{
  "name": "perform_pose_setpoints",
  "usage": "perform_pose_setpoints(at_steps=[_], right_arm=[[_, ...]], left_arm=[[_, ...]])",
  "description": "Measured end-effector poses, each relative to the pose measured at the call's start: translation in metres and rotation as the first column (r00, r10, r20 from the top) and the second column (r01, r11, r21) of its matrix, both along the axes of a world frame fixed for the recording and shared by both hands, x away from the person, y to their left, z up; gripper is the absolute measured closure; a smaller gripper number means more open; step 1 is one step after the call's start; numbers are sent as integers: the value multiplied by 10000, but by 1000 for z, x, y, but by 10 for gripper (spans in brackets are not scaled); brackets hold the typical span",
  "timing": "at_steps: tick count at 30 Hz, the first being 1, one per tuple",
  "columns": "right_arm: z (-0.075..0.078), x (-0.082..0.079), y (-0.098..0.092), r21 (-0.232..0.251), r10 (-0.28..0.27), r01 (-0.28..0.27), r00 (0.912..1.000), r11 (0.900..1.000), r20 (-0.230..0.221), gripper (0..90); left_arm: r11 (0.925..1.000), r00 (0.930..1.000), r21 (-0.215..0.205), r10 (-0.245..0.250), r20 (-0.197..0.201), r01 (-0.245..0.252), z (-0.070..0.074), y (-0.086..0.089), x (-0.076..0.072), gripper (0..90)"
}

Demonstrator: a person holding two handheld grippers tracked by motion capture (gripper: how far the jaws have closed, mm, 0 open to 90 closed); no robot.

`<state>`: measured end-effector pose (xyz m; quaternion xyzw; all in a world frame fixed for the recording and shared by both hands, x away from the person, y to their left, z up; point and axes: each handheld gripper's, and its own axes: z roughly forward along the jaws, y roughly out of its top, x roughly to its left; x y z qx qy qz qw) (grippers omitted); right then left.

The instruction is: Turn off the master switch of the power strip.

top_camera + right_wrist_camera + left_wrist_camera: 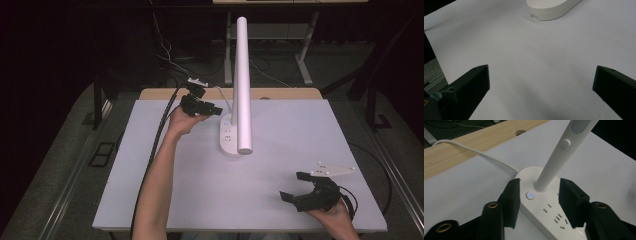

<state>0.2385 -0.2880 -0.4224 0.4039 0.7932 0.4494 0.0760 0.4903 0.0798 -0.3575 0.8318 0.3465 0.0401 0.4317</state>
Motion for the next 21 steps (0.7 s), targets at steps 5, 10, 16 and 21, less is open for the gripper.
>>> perform_pose_setpoints(at_steps=[5, 10, 16, 21], right_arm=[[0, 0, 0, -15, 20, -20, 10000, 10000, -5, 4], [0, 1, 1, -39, 48, -48, 10000, 10000, 9, 4], [0, 1, 0, -31, 31, -30, 10000, 10000, 8, 4], [0, 1, 0, -51, 51, -51, 10000, 10000, 0, 4]], left_arm=[[10000, 9999, -42, -28, -127, 27, -4, -3, 1, 613], [10000, 9994, -93, -11, -351, 8, -10, -6, 4, 708], [9996, 9987, 15, 280, -436, -280, -15, -9, 6, 846], [9988, 9973, 129, 486, -556, -479, -19, -12, 8, 897]])
